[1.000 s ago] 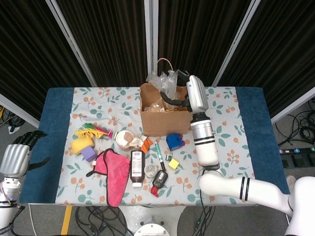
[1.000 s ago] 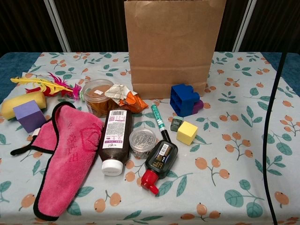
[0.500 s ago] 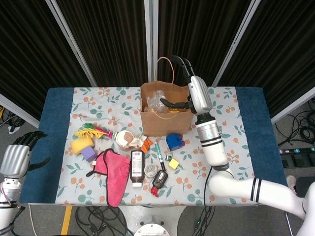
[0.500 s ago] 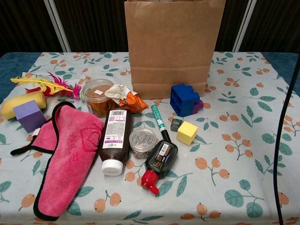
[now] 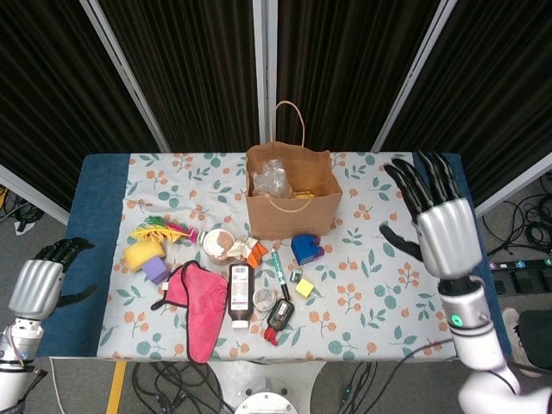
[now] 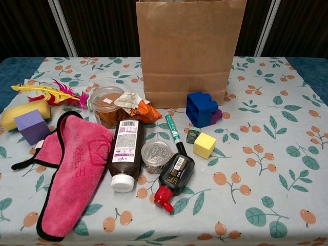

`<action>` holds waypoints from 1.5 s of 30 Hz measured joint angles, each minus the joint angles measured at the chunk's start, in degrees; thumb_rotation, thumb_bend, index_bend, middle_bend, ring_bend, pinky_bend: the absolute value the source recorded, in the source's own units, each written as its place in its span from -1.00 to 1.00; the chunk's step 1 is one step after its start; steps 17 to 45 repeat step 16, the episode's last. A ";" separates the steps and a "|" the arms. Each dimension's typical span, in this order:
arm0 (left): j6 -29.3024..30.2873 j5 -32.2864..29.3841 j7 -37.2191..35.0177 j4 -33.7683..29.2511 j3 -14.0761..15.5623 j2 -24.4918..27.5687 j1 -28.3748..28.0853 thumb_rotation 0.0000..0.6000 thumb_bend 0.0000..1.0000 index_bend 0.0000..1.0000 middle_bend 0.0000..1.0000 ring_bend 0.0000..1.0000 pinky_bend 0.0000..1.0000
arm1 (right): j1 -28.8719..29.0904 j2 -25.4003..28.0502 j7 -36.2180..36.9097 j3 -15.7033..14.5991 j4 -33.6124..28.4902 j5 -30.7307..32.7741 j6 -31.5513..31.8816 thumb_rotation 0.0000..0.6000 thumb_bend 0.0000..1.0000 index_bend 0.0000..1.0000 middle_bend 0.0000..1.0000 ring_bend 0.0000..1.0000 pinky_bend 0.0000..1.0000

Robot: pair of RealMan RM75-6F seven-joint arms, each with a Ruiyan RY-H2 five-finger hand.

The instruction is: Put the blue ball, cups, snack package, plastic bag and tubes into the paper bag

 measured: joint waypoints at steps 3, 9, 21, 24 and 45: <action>0.52 1.50 0.59 1.24 0.83 -0.54 0.13 1.00 -0.65 -0.35 -0.33 -0.53 -0.33 | -8.89 1.66 -2.26 -8.58 2.07 -5.00 4.94 1.00 -1.00 -0.72 -0.72 -1.00 -0.99; 0.87 3.86 0.35 1.70 3.30 0.13 0.87 1.00 -0.66 -0.35 -0.34 -0.53 -0.34 | -19.14 -1.54 -0.19 -15.67 14.66 -6.41 12.02 1.00 -1.00 -0.72 -0.75 -1.00 -1.00; 2.28 5.53 0.65 -0.39 4.70 2.49 1.92 1.00 -0.66 -0.36 -0.34 -0.53 -0.34 | -25.63 -4.99 10.08 -16.06 26.48 -2.04 15.44 1.00 -1.00 -0.72 -0.77 -1.00 -1.00; 2.28 5.53 0.65 -0.39 4.70 2.49 1.92 1.00 -0.66 -0.36 -0.34 -0.53 -0.34 | -25.63 -4.99 10.08 -16.06 26.48 -2.04 15.44 1.00 -1.00 -0.72 -0.77 -1.00 -1.00; 2.28 5.53 0.65 -0.39 4.70 2.49 1.92 1.00 -0.66 -0.36 -0.34 -0.53 -0.34 | -25.63 -4.99 10.08 -16.06 26.48 -2.04 15.44 1.00 -1.00 -0.72 -0.77 -1.00 -1.00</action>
